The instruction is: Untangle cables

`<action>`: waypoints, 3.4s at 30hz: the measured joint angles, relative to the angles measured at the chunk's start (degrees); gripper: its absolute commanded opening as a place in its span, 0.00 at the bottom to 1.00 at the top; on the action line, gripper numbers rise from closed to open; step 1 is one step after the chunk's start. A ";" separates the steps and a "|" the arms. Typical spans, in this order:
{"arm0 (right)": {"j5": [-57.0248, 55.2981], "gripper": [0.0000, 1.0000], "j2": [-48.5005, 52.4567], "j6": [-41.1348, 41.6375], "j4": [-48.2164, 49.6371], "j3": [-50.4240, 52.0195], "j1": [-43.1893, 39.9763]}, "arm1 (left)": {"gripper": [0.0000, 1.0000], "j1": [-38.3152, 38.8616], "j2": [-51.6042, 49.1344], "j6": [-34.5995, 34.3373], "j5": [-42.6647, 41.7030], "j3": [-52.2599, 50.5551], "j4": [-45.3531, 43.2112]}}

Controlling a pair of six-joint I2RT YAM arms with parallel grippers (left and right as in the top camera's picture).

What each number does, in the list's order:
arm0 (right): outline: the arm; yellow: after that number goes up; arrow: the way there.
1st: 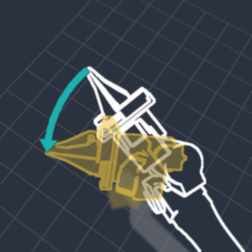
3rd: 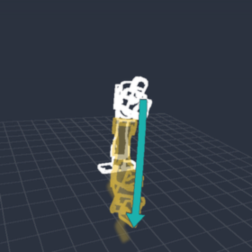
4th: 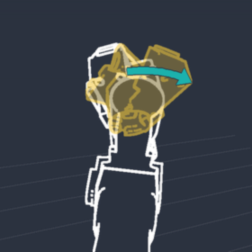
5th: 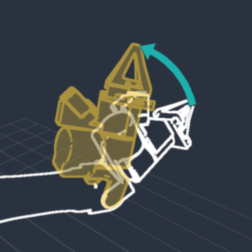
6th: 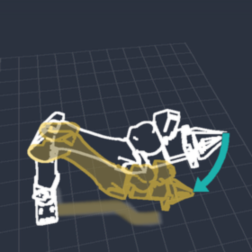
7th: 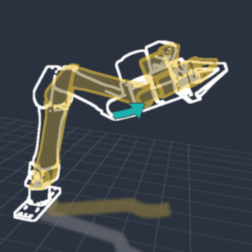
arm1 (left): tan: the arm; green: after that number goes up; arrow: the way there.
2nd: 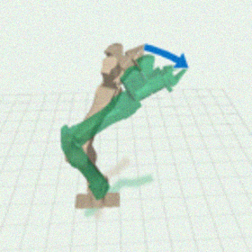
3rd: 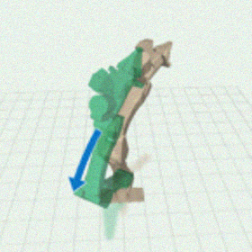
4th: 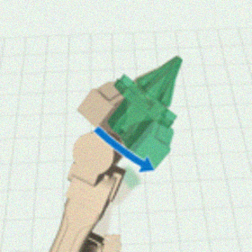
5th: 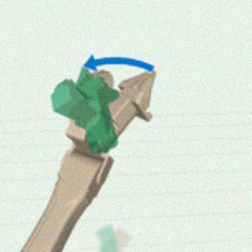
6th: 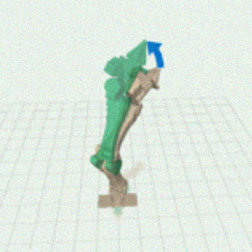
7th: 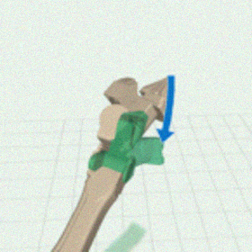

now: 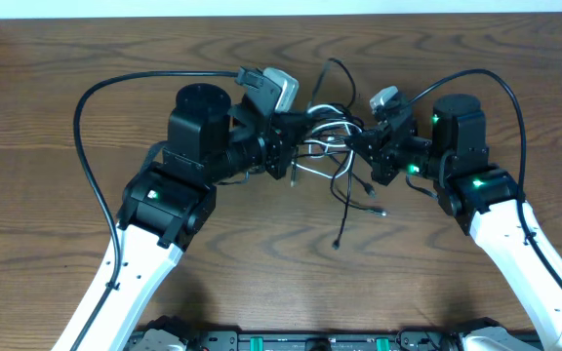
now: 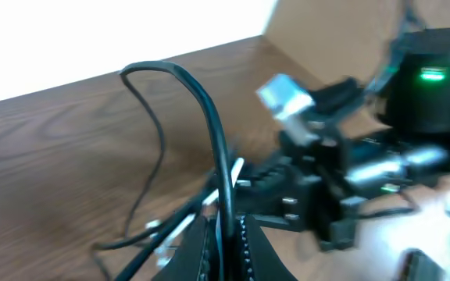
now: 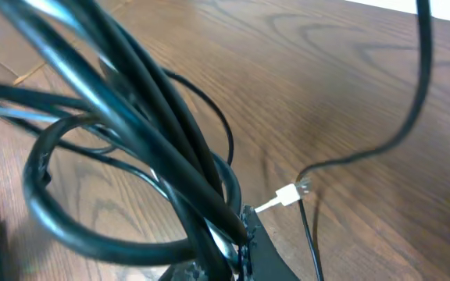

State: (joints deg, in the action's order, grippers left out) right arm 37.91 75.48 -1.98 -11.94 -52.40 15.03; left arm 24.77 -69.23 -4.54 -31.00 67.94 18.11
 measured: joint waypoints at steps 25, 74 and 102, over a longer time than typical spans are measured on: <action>0.90 0.01 -0.22 10.91 -8.15 -0.04 -7.41 | 0.08 1.22 -0.55 -0.22 40.35 0.00 10.03; -3.48 0.71 -0.22 6.88 -8.96 -0.04 -9.35 | 0.08 -11.50 -0.52 4.90 4.63 0.00 6.97; -0.39 0.94 -0.22 -5.95 -1.01 -0.04 1.84 | 0.08 -9.09 -0.52 5.90 -24.59 0.00 -2.40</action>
State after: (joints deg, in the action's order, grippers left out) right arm 37.52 75.26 -7.92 -12.95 -52.45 16.86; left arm 15.68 -69.76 1.37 -55.59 67.94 15.70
